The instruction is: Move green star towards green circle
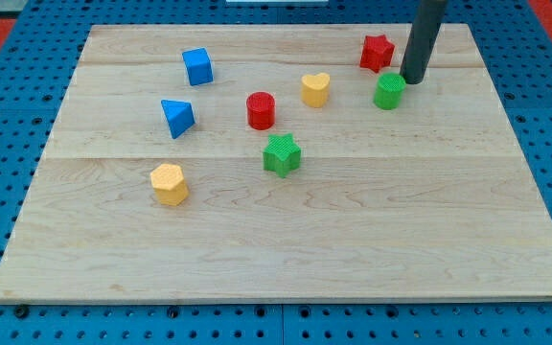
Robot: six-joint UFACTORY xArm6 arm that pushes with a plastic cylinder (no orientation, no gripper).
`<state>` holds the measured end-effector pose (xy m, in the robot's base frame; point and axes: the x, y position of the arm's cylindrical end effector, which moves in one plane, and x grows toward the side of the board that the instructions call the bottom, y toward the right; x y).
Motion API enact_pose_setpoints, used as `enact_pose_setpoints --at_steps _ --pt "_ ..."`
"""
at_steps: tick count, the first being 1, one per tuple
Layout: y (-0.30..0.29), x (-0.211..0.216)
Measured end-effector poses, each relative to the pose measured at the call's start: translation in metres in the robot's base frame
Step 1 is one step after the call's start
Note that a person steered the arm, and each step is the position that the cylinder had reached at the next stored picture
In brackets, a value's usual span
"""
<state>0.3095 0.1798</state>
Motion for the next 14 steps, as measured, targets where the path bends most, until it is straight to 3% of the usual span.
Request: enact_pose_setpoints --at_steps 4,5,6,7,8,9,11,12,13,14 --pt "-0.03 0.005" --pt "0.023 0.074" --pt "0.015 0.184" --pt "-0.098 0.201" --pt "-0.201 0.186" --pt "-0.21 0.152" --pt "-0.109 0.121" --pt "-0.1 0.133" --pt "-0.137 0.122" --pt "-0.138 0.084"
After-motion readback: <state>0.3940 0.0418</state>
